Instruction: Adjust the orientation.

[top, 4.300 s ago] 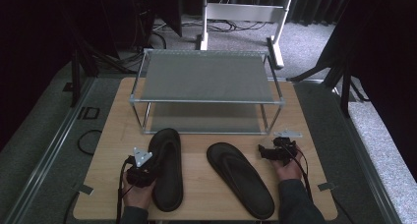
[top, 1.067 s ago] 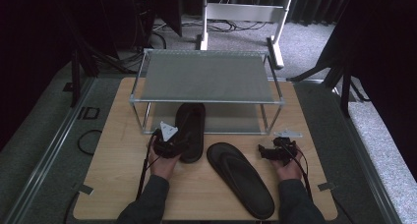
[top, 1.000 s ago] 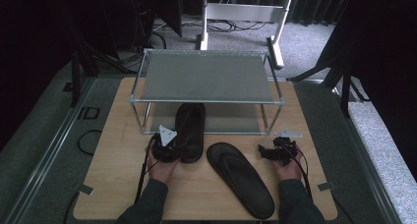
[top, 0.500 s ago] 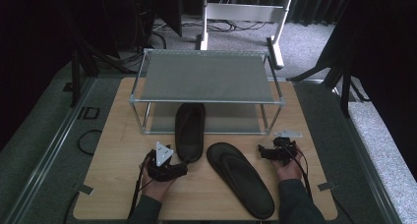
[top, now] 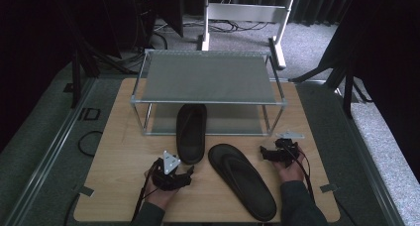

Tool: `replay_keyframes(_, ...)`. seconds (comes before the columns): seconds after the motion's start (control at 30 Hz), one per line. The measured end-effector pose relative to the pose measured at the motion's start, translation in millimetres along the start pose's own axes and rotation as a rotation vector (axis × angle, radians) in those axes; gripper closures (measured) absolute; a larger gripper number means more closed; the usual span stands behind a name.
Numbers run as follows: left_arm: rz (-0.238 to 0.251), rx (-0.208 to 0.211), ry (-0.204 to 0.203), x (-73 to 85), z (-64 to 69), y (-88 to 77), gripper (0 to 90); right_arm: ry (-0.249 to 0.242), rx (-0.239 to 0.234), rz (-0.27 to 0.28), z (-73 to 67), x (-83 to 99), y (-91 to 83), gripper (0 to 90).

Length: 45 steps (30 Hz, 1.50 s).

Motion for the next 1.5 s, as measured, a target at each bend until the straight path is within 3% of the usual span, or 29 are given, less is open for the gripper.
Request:
replay_keyframes(0.1,-0.005,-0.003,0.01,-1.9,-0.3,3.7,30.2,0.0,0.0,0.0,0.0,0.0,0.0,11.1)
replay_keyframes(0.53,0.005,-0.004,0.018,-15.1,-9.0,21.2,34.1,0.0,0.0,-0.001,0.0,0.0,0.0,11.1)
replay_keyframes(0.73,0.012,0.017,0.04,-26.2,-12.7,34.2,36.2,0.0,0.0,0.0,0.0,0.0,0.0,11.1)
replay_keyframes(1.07,0.006,0.041,0.039,-40.4,-21.9,57.4,37.0,0.0,0.0,0.0,0.0,0.0,0.0,11.1)
replay_keyframes(1.27,0.001,0.078,0.045,-50.2,-27.4,71.7,41.6,0.0,0.0,0.0,0.0,0.0,0.0,11.1)
replay_keyframes(1.5,0.01,0.047,0.057,-56.8,-31.1,84.4,43.9,0.001,0.0,0.001,-0.1,0.0,0.0,11.1)
Point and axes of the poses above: each handheld gripper's, and its own axes: y roughly forward along the jaws, x roughly out of its underside, z roughly to its right, the point moved 2 cm from there along y, roughly forward along the jaws, and after that the axes turned 15 degrees about -x, right-handed, at the moved point
